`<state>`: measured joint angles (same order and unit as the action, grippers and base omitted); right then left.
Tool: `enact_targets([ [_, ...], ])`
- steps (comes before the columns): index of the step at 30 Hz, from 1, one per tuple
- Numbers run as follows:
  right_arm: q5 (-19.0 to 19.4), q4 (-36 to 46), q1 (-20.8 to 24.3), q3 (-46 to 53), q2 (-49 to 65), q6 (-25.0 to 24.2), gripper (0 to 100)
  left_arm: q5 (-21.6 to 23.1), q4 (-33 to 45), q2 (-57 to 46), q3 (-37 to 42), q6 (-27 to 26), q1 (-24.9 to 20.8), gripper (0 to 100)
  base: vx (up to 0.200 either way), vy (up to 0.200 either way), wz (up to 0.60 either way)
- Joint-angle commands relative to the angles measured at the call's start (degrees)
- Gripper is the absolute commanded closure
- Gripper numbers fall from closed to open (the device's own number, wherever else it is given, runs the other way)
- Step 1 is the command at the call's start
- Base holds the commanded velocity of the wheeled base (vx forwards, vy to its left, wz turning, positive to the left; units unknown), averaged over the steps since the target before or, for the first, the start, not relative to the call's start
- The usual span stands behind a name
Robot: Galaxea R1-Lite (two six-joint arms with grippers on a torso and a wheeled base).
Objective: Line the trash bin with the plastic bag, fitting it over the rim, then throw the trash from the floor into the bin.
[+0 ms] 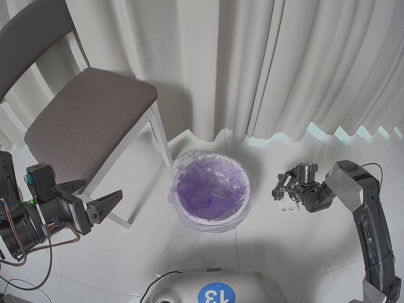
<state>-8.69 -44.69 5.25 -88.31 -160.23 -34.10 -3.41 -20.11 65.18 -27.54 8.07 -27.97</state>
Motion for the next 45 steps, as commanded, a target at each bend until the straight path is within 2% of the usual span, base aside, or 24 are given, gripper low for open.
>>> enact_targets([
  [1,0.0,0.0,0.0,0.0,-0.1,0.0,100,0.0,0.0,0.0,0.0,0.0,-0.1,0,0.000,0.000,0.00],
  [29,-0.7,-1.2,0.9,1.2,0.4,1.2,100,0.0,-2.9,1.2,1.5,-0.2,-0.2,0,0.000,0.000,0.00],
  [37,-0.8,-10.0,1.8,5.1,0.5,3.3,100,0.0,-2.9,1.1,1.4,-0.2,-0.2,0,0.000,0.000,0.00],
  [40,-0.8,-15.3,2.6,8.9,0.7,7.3,100,0.0,-2.9,1.1,1.4,-0.2,-0.2,0,0.000,0.000,0.00],
  [45,-0.7,-20.5,3.0,11.3,0.7,11.0,100,0.0,-2.9,1.0,1.4,-0.2,-0.2,0,0.000,0.000,0.00],
])
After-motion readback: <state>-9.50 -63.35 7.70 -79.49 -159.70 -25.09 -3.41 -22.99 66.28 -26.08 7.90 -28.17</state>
